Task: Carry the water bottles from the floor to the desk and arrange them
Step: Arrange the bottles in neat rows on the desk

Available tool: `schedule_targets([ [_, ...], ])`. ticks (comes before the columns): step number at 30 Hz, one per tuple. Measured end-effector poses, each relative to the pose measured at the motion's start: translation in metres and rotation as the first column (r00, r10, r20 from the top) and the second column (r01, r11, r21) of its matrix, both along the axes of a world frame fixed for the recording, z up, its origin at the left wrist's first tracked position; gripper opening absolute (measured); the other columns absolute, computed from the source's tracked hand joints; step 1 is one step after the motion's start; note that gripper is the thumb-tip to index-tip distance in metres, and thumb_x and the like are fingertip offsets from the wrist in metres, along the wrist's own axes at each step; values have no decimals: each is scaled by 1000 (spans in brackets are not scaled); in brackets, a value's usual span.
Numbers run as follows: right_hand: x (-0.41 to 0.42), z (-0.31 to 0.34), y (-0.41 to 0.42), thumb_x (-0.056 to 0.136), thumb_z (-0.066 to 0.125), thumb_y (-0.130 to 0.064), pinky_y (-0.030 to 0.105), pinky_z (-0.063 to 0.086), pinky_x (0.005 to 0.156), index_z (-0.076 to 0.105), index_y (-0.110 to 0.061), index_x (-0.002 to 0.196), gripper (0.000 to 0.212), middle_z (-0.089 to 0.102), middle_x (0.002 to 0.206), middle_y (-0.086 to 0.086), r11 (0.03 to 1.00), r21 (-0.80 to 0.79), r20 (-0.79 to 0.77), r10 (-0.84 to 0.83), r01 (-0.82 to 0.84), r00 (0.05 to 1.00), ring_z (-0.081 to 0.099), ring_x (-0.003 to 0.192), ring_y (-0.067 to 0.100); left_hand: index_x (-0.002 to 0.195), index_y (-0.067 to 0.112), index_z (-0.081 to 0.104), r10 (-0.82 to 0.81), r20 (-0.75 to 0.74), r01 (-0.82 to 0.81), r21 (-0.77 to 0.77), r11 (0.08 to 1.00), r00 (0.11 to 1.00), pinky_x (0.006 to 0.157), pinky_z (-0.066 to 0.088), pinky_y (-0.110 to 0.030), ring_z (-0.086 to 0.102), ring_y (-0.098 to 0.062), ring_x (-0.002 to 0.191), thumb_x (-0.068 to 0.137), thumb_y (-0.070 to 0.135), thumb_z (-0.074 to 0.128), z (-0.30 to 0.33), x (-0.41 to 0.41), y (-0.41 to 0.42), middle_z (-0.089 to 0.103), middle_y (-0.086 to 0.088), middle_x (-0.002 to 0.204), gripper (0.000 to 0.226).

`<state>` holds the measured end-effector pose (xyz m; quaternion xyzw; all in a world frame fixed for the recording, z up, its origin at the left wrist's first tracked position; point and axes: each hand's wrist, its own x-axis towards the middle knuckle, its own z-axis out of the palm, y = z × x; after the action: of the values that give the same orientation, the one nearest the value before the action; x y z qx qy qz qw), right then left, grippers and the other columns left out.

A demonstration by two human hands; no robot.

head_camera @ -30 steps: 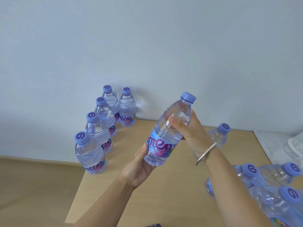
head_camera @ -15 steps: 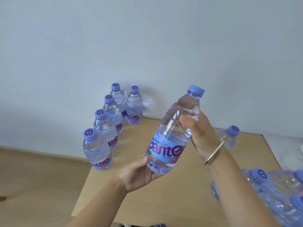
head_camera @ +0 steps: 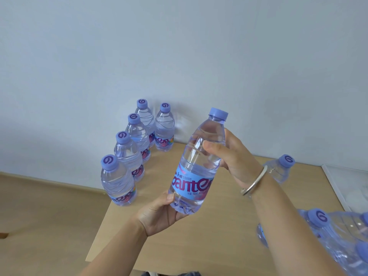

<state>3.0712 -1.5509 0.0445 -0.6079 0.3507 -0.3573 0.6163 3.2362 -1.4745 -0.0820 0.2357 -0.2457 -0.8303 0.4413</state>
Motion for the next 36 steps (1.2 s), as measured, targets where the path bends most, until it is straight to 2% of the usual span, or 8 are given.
schedule_targets([
  [4,8,-13,-2,71,64,-19,35,52,88,52,-6,116,49,63,110,19,999,-23,-66,-25,24,998,62,102,27,110,-4,55,1,198,10,-54,998,980,79,54,-29,68,-24,89,42,38,93,1,10,1,71,-14,97,88],
  [12,30,-37,-16,60,78,-27,44,52,90,57,-18,100,46,68,104,5,998,-28,-191,-57,53,980,67,97,21,111,11,62,218,475,-139,-195,971,853,77,51,-21,67,-14,90,64,21,83,-10,20,-5,73,-4,101,53],
  [18,57,-51,-32,59,85,-22,21,51,76,52,-25,90,45,67,94,-6,992,-108,-306,-101,71,947,64,83,3,131,21,53,375,803,-284,-267,921,464,95,44,-27,57,-8,115,76,28,76,-32,22,-21,66,9,117,60],
  [22,76,-68,-51,61,85,-18,34,52,84,50,-22,91,47,65,101,5,980,-137,-350,-182,142,919,63,94,20,130,29,52,374,890,-395,-255,882,260,80,42,-24,54,-8,108,80,36,71,-39,19,-37,59,9,119,54],
  [26,94,-87,-65,59,86,-21,22,46,75,50,-20,91,48,59,90,-2,964,-151,-365,-261,220,894,57,82,14,125,25,54,395,895,-441,-275,854,207,60,39,-17,53,-4,80,84,18,63,-44,16,-53,57,9,107,42],
  [29,104,-98,-74,59,85,-21,14,43,72,49,-24,92,49,57,87,-12,954,-183,-366,-292,239,884,56,81,7,138,24,42,328,917,-439,-206,875,225,68,41,-19,58,-11,98,85,14,59,-50,15,-59,52,2,124,56],
  [31,108,-105,-80,59,85,-20,25,47,83,50,-22,97,52,60,95,-7,953,-190,-377,-294,238,878,58,92,14,142,23,36,291,924,-418,-168,893,249,78,41,-23,54,-18,112,86,15,59,-55,16,-63,49,-1,133,60],
  [36,119,-116,-90,59,84,-17,44,48,91,50,-21,98,52,65,104,4,952,-192,-380,-297,239,876,61,100,23,135,24,42,261,916,-420,-117,900,304,76,40,-19,52,-12,104,85,17,60,-64,22,-79,53,4,126,54],
])
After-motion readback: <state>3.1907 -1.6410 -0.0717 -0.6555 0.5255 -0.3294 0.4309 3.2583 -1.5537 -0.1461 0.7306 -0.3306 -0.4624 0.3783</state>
